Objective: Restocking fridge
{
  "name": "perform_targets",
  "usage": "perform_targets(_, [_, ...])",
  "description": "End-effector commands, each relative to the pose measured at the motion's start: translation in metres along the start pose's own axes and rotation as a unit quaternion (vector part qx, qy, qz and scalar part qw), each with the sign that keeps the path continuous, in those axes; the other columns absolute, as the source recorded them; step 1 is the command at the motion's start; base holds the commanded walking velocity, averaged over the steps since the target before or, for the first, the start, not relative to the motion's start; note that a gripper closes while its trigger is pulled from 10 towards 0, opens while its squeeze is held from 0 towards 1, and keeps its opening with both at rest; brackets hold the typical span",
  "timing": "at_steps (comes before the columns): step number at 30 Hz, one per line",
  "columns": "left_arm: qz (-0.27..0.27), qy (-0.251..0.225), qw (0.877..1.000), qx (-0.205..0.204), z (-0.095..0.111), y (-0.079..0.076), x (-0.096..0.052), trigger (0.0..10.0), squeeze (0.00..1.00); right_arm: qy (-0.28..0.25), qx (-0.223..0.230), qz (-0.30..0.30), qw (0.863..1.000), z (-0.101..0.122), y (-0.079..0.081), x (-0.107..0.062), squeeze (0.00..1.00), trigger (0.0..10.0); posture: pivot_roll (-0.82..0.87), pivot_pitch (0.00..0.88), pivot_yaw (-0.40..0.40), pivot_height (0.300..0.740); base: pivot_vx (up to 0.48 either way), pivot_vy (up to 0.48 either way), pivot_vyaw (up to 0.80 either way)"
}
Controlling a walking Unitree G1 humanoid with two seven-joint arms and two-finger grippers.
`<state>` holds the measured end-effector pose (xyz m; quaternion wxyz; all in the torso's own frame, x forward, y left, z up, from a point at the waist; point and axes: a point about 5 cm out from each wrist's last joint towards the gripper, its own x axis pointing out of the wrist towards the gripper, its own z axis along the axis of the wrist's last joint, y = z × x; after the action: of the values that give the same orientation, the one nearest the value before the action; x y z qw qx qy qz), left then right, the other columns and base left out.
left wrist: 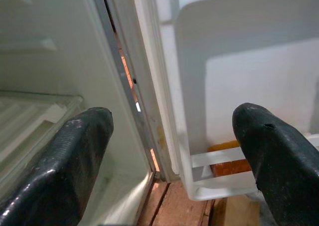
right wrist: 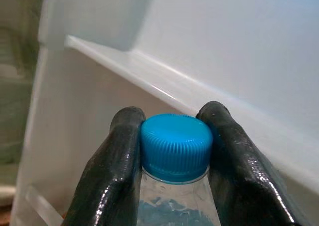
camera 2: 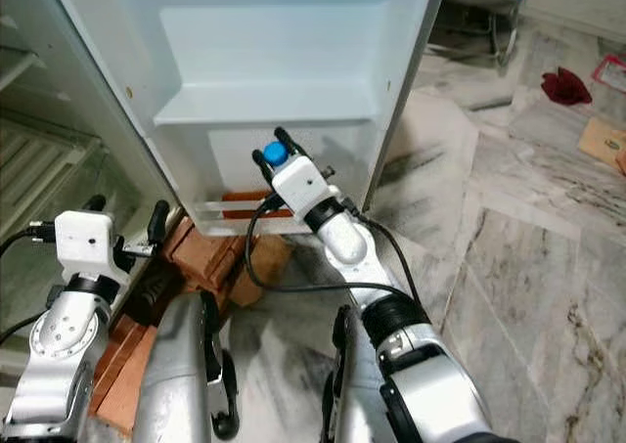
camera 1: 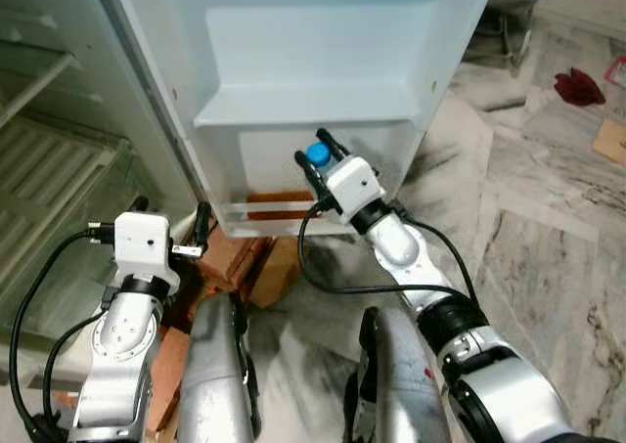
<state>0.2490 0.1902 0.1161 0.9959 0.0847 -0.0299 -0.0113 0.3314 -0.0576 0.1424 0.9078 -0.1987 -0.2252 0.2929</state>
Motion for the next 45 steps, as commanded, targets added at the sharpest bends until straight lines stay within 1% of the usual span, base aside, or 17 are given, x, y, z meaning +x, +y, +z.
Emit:
perform_targets(1, [-0.003,-0.002,1.0,0.004,0.002,-0.001,0.0,10.0,0.0,-0.042,-0.034,0.013,0.998,0.013,-0.001,0.004,0.0,10.0,0.12,0.198,-0.017,0.575,0.0,0.0,0.0])
perform_targets(2, [-0.002,-0.003,1.0,0.004,0.003,-0.002,0.0,10.0,0.0,-0.055,-0.064,0.032,0.996,0.016,0.001,0.006,0.0,10.0,0.12,0.2,-0.018,0.575,0.0,0.0,0.0])
perform_targets(3, [-0.002,-0.003,1.0,0.004,0.003,-0.002,0.0,10.0,0.0,-0.055,-0.064,0.032,0.996,0.016,0.001,0.006,0.0,10.0,0.12,0.2,-0.018,0.575,0.0,0.0,0.0])
perform_targets(6, [0.002,-0.005,1.0,0.004,0.003,-0.002,0.0,10.0,0.0,-0.049,-0.157,0.051,0.985,0.011,-0.011,0.006,0.0,10.0,0.13,0.206,-0.022,0.575,0.0,0.0,0.0])
perform_targets(10, [0.005,-0.004,1.0,0.004,0.003,-0.001,-0.002,10.0,0.0,-0.031,-0.19,0.047,0.98,0.004,-0.022,0.004,0.0,10.0,0.13,0.211,-0.021,0.575,0.0,0.0,0.0])
perform_targets(12, [0.006,-0.004,1.0,0.004,0.003,-0.001,-0.002,10.0,0.0,-0.016,-0.228,0.053,0.972,-0.003,-0.03,0.0,0.0,10.0,0.13,0.213,-0.019,0.575,0.0,0.0,0.0])
perform_targets(13, [0.006,-0.004,1.0,0.004,0.003,-0.001,-0.002,10.0,0.0,-0.016,-0.228,0.053,0.972,-0.003,-0.03,0.0,0.0,10.0,0.13,0.213,-0.019,0.575,0.0,0.0,0.0])
perform_targets(14, [0.005,-0.004,1.0,0.004,0.003,-0.001,-0.002,10.0,0.0,-0.006,-0.251,0.057,0.966,-0.007,-0.034,-0.004,0.0,10.0,0.13,0.213,-0.019,0.575,0.0,0.0,0.0])
perform_targets(18, [0.004,-0.005,1.0,0.004,0.003,-0.001,-0.002,10.0,0.0,0.009,-0.288,0.058,0.956,-0.014,-0.044,-0.01,0.0,10.0,0.13,0.213,-0.017,0.575,0.0,0.0,0.0])
perform_targets(20, [0.004,-0.005,1.0,0.004,0.003,-0.001,-0.002,10.0,0.0,0.024,-0.291,0.051,0.955,-0.02,-0.052,-0.018,0.0,10.0,0.13,0.213,-0.017,0.575,0.0,0.0,0.0])
perform_targets(25, [0.003,-0.005,1.0,0.004,0.003,-0.001,-0.002,10.0,0.0,0.043,-0.297,0.048,0.953,-0.029,-0.058,-0.034,0.0,10.0,0.13,0.214,-0.016,0.575,0.0,0.0,0.0])
perform_targets(30, [0.002,-0.004,1.0,0.004,0.003,-0.001,-0.002,10.0,0.0,0.085,-0.3,0.036,0.949,-0.044,-0.068,-0.064,0.0,10.0,0.13,0.214,-0.012,0.575,0.0,0.0,0.0])
perform_targets(33, [-0.002,-0.004,1.0,0.002,0.003,-0.002,-0.001,10.0,0.0,0.126,-0.288,-0.001,0.949,-0.053,-0.081,-0.084,0.0,10.0,0.12,0.211,-0.008,0.575,0.0,0.0,0.0])
perform_targets(37, [-0.005,-0.005,1.0,0.002,0.003,-0.004,0.001,10.0,0.0,0.16,-0.262,-0.044,0.951,-0.059,-0.089,-0.097,0.0,10.0,0.12,0.209,-0.006,0.575,0.0,0.0,0.0])
perform_targets(39, [-0.006,-0.006,1.0,0.001,0.004,-0.004,0.002,10.0,0.0,0.195,-0.248,-0.079,0.946,-0.066,-0.096,-0.11,0.0,10.0,0.12,0.207,-0.004,0.575,0.0,0.0,0.0])
perform_targets(42, [-0.006,-0.006,1.0,0.001,0.003,-0.004,0.002,10.0,0.0,0.21,-0.24,-0.107,0.942,-0.068,-0.101,-0.116,0.0,10.0,0.12,0.206,-0.002,0.575,0.0,0.0,0.0])
perform_targets(45, [-0.008,-0.005,1.0,0.002,0.003,-0.004,0.002,10.0,0.0,0.208,-0.232,-0.124,0.942,-0.067,-0.103,-0.113,0.0,10.0,0.12,0.205,0.0,0.575,0.0,0.0,0.0])
